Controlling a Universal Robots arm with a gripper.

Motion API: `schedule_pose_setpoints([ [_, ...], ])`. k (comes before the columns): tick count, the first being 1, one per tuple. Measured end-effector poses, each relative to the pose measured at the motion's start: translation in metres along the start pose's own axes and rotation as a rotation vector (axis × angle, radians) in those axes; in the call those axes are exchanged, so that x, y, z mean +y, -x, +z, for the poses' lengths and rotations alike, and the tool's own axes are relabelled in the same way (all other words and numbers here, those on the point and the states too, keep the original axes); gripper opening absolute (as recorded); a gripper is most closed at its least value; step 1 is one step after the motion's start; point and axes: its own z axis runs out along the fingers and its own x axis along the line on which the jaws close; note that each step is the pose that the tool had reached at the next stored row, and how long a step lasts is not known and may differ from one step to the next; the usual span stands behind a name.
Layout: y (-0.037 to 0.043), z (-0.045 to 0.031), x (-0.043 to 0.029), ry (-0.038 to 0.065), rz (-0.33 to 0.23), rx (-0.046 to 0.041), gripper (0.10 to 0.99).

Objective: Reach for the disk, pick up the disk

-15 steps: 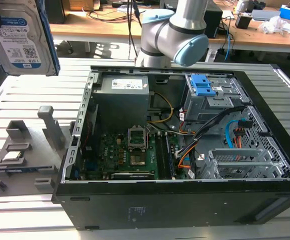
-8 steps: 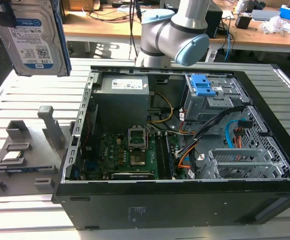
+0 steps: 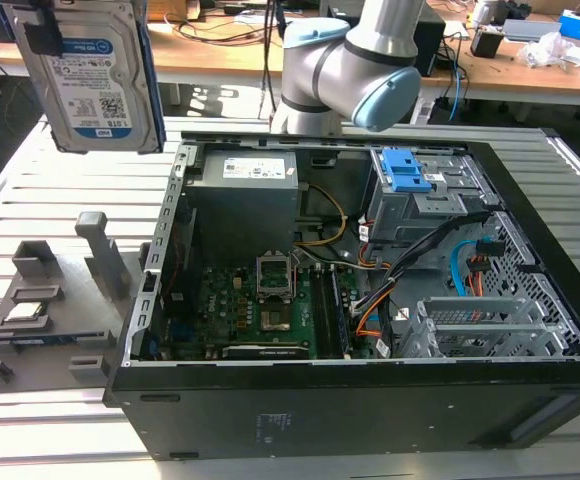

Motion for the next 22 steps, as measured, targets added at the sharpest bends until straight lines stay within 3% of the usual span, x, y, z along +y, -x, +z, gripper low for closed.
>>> schedule_pose_setpoints([
  [4, 0.0002, -0.0009, -0.0167, 0.001, 0.000, 0.0024, 0.369],
  [6, 0.0003, -0.0014, -0.0291, 0.002, 0.000, 0.0050, 0.369],
  [22, 0.0006, -0.0039, -0.0792, 0.004, 0.001, 0.0177, 0.369],
])
